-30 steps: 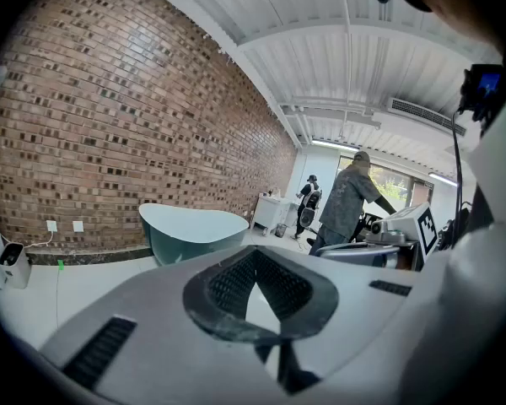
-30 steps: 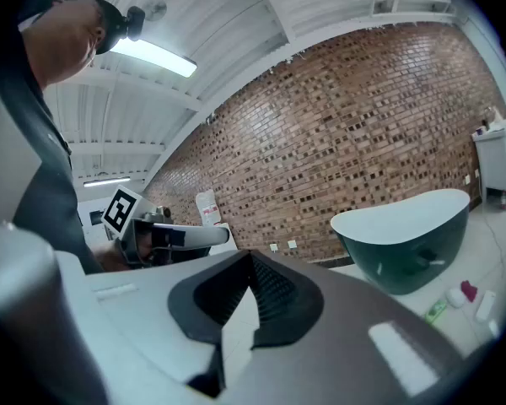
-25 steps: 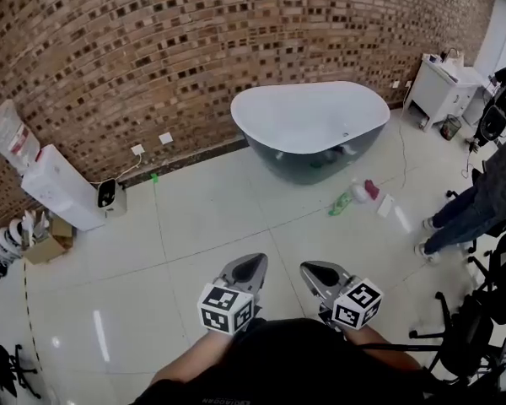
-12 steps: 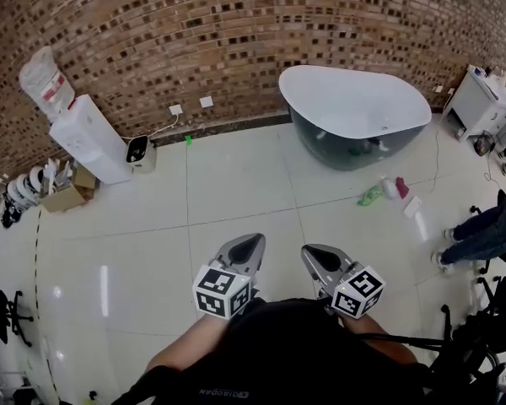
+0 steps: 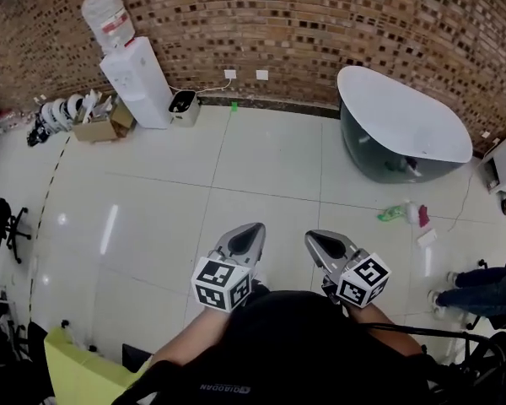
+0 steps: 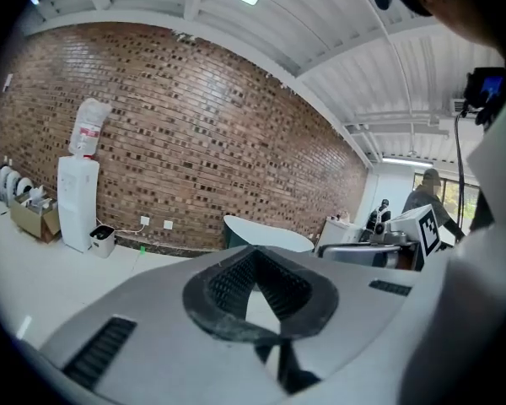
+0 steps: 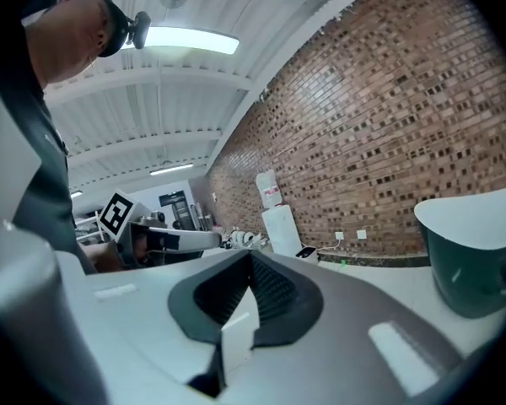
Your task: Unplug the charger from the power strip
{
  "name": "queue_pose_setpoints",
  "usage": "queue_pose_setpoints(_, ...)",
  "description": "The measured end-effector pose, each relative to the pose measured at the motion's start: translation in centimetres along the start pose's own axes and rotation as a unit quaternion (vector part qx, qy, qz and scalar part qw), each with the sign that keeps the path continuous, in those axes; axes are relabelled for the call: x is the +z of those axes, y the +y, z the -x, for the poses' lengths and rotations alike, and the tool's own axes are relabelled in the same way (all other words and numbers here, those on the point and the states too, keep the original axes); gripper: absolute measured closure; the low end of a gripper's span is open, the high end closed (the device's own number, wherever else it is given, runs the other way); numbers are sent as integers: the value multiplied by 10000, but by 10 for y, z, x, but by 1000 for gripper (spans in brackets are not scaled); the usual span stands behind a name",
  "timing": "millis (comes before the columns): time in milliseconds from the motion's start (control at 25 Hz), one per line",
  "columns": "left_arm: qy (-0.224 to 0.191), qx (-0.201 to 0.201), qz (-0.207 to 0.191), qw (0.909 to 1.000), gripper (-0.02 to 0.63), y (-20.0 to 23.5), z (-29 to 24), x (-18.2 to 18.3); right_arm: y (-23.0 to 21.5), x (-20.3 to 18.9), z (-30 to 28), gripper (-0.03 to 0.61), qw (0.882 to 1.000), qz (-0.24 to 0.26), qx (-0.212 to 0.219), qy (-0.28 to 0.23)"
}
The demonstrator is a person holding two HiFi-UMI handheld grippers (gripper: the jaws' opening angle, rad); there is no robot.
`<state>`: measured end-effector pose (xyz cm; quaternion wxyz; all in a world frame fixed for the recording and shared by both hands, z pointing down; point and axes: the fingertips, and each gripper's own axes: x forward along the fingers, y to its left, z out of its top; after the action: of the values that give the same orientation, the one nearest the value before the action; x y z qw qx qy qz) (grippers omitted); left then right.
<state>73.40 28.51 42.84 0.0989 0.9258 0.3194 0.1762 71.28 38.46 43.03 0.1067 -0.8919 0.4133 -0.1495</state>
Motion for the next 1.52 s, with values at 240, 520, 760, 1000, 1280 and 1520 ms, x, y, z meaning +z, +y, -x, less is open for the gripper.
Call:
queue_pose_setpoints(240, -138, 528, 217, 9983, 607, -16, 27, -10, 21, 0, 6, 575, 9977, 161, 621, 229)
queue_pose_setpoints(520, -190, 1201, 403, 9918, 607, -40, 62, -31, 42, -20, 25, 575, 9904, 92, 1278, 521)
queue_pose_setpoints(760, -21, 1809, 697, 9810, 607, -54, 98, -61, 56, -42, 30, 577, 9817, -144, 1733, 775)
queue_pose_setpoints(1000, -7, 2523, 956, 9629, 607, -49, 146, -87, 95, -68, 25, 575, 9648, -148, 2406, 1048)
queue_pose_setpoints(1280, -387, 3212, 872, 9422, 607, -52, 210, -82, 153, -67, 9, 575, 9435, 44, 3131, 1080)
queue_pose_setpoints(1520, -845, 3858, 960, 9137, 607, -60, 287, -92, 221, -75, 8, 575, 9201, 401, 3713, 1183)
